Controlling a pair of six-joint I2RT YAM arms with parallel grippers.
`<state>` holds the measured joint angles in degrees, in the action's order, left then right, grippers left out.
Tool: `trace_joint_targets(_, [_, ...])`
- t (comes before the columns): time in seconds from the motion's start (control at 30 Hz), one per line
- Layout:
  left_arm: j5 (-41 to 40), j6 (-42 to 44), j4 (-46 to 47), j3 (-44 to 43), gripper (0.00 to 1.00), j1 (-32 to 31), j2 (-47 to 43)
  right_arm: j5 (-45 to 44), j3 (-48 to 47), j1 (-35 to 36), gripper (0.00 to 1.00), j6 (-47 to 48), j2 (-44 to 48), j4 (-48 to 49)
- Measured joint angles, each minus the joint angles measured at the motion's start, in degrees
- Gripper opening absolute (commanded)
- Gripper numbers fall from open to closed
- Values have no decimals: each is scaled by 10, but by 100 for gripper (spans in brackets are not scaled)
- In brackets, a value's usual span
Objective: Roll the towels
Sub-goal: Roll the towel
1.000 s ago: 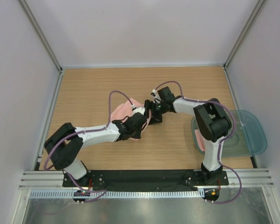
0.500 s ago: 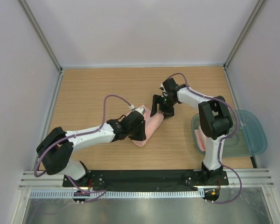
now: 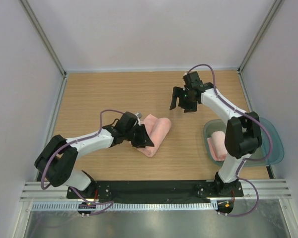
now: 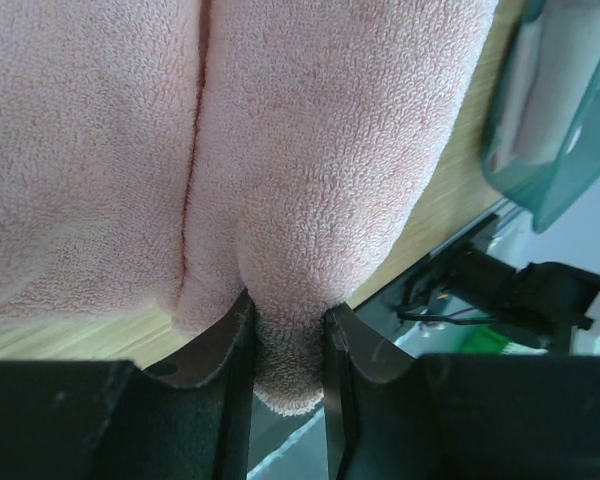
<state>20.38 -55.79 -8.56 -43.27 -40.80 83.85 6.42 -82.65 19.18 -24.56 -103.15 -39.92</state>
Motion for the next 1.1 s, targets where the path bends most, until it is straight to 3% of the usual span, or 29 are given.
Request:
trace_joint_targets(0.3, [75,-50,47,15,12,70,26,167,142,2,88,-36,97,132])
trace_joint_targets(0.57, [137,-84,66,26,12,124,76,287,298,13,90,-115,97,301])
trace_joint_targets(0.83, [181,-80,55,23,13,166,101,331,339,31,91,-182,47,480])
trace_joint_targets(1.1, [233,-58,38,-7,15,181,151,338,341,46,91,-212,-21,573])
